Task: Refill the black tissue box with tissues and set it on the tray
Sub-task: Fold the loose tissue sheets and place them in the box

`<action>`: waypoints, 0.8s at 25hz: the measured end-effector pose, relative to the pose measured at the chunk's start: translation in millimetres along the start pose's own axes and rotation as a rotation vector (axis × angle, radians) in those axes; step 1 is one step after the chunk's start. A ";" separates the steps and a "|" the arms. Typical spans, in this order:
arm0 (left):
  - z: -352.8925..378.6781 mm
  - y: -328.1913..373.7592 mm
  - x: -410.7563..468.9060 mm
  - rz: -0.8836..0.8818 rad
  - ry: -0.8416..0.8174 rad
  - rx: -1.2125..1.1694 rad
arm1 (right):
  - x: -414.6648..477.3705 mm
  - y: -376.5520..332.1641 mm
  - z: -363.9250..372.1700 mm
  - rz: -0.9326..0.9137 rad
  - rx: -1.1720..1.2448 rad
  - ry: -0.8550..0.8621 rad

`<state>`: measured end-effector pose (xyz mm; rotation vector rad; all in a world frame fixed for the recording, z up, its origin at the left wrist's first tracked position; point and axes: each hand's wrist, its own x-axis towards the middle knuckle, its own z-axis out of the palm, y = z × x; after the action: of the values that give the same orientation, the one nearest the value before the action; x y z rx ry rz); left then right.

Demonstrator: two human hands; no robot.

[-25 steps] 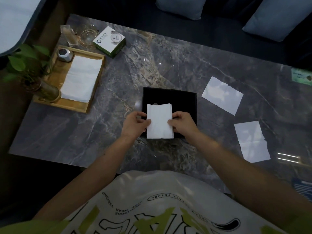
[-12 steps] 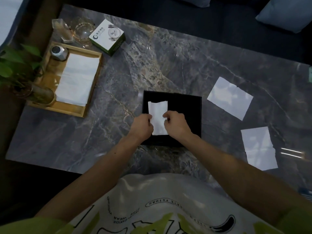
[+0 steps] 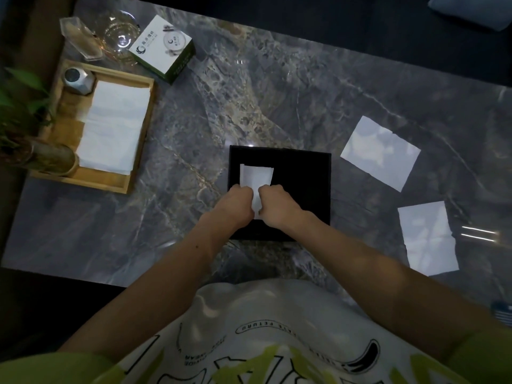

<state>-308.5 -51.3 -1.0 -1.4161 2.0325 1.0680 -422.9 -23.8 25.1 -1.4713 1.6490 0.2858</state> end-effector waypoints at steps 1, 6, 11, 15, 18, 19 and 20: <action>0.4 -0.7 -0.5 0.008 -0.003 0.015 | -0.3 0.2 -0.2 -0.017 -0.044 -0.012; 7.7 -10.3 -6.7 0.156 0.032 0.168 | -5.7 3.7 -2.4 -0.107 -0.376 0.065; 19.3 -5.3 -21.3 0.189 0.067 0.471 | 3.6 25.5 13.5 -0.249 -0.775 0.035; 23.1 -4.9 -21.2 0.197 0.037 0.564 | 7.1 32.5 19.2 -0.269 -0.853 0.009; 21.6 -3.6 -21.8 0.204 0.049 0.568 | 6.1 32.6 18.1 -0.286 -0.826 0.024; 21.2 -3.3 -23.8 0.211 0.062 0.561 | 4.8 33.0 16.8 -0.292 -0.810 0.033; 21.5 -4.1 -25.3 0.219 0.073 0.546 | 3.5 33.6 15.4 -0.299 -0.790 0.043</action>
<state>-296.7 -20.2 2.7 -0.9783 2.3323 0.4744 -445.5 -6.7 1.1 -2.2863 1.3717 0.8017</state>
